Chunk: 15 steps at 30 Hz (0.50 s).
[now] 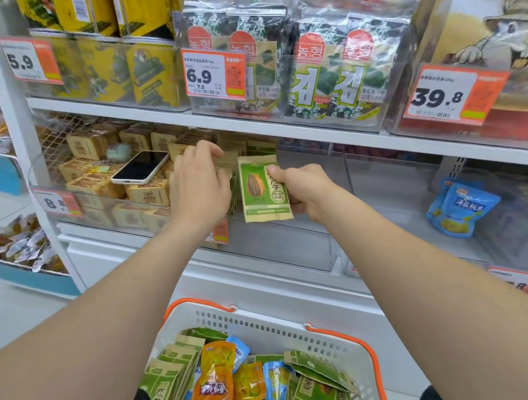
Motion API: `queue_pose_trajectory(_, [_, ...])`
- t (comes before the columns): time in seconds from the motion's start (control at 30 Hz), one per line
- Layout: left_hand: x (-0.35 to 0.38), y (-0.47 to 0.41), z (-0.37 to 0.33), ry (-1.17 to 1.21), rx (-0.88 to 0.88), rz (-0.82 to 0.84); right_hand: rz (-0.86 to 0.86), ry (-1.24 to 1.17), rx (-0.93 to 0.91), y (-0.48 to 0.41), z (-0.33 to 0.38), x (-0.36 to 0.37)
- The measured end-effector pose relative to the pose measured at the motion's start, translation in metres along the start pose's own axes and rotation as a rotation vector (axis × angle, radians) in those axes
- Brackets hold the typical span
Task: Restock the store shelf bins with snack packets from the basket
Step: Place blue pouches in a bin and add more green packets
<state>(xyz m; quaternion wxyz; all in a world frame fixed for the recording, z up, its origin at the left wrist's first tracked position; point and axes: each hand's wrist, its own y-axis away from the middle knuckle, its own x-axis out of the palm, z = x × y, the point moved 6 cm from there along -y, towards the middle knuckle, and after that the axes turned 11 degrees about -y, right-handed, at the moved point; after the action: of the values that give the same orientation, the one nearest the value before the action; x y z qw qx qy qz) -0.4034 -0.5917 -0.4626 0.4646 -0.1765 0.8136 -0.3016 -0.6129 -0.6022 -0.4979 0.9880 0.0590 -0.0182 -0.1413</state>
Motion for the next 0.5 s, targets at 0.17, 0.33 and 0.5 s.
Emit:
queue_pose_trajectory(0.17, [0.014,0.005,0.006,-0.252,0.078,0.063,-0.278,0.061,-0.128,-0.026,0.001,-0.009])
queue_pose_trajectory(0.33, [0.033,0.004,0.016,-0.288,0.03,0.171,-0.326,0.282,-0.177,-0.059,-0.004,-0.001])
queue_pose_trajectory(0.5, [0.041,0.001,0.02,-0.304,0.001,0.128,-0.341,0.444,-0.169,-0.083,-0.008,0.018])
